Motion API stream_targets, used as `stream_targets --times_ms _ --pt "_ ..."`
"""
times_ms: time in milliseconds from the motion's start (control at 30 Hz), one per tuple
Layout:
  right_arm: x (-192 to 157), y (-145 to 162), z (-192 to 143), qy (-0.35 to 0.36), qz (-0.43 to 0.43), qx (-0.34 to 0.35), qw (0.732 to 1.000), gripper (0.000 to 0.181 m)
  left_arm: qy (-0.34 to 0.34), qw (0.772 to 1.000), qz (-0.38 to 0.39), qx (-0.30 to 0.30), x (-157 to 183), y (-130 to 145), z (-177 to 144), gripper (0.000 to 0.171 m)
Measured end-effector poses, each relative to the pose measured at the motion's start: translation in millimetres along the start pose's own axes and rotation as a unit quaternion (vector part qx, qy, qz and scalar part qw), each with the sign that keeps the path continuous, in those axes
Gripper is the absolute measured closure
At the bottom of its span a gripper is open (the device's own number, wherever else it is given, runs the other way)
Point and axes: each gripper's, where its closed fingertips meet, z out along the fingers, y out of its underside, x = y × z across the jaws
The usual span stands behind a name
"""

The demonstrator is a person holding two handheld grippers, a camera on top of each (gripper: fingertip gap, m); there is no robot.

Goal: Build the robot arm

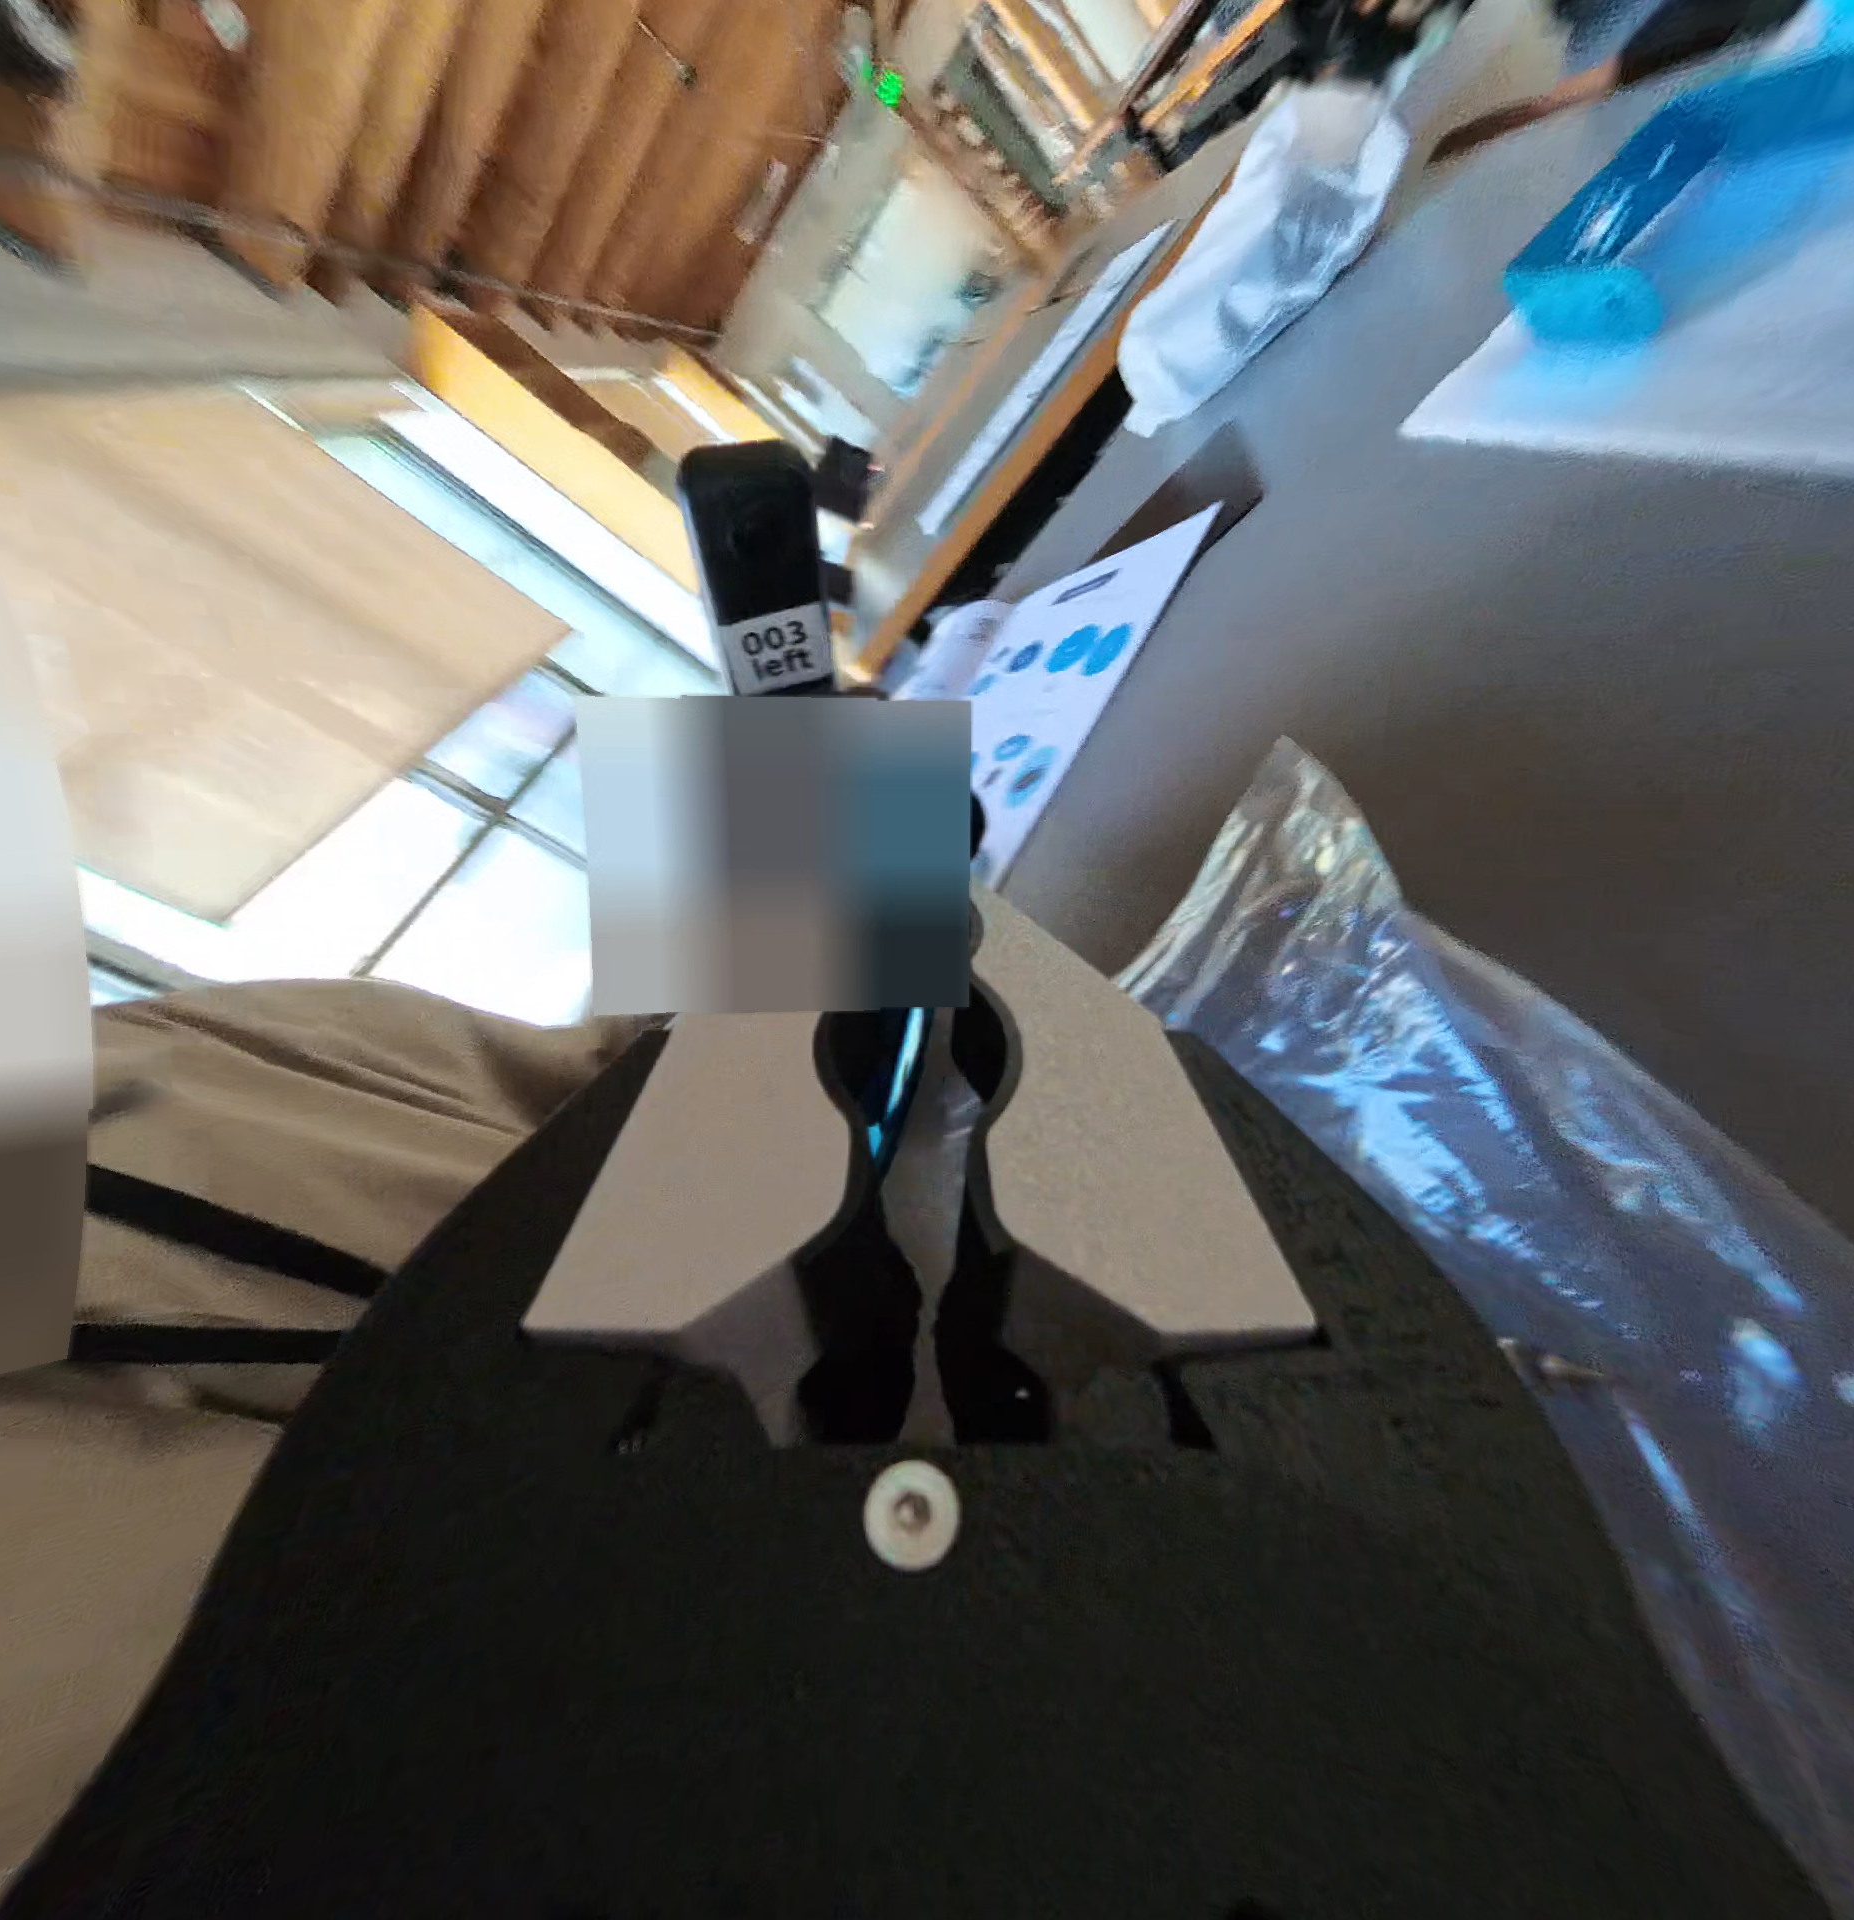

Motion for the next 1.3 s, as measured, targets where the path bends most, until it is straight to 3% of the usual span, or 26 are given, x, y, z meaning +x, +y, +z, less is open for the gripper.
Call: stream_targets --times_ms 167,267,633,933,1300 --pt "-3.6 2.1 -3.0 -0.09 0.126 0.003 0.988 0.178 0.042 0.997 -0.047 -0.05 -6.1 1.3 20.6 0.15" --pt "2.0 9.1 -6.4 -0.066 0.124 -0.007 0.99 0.178 0.087 0.991 -0.085 -0.055 -0.8 5.3 30.1 0.167" --pt "31.7 32.5 -2.1 0.018 0.129 -0.028 0.991 0.175 0.111 0.949 -0.293 -0.04 -24.8 30.2 30.1 0.171" --pt "38.8 33.9 -1.9 0.063 0.105 -0.037 0.992 0.162 0.111 0.941 -0.318 -0.031 -26.9 30.9 26.4 0.171" --pt "37.0 11.4 -18.0 0.087 0.048 -0.004 0.995 0.141 0.115 0.936 -0.333 -0.021 -29.6 28.6 24.9 0.171"
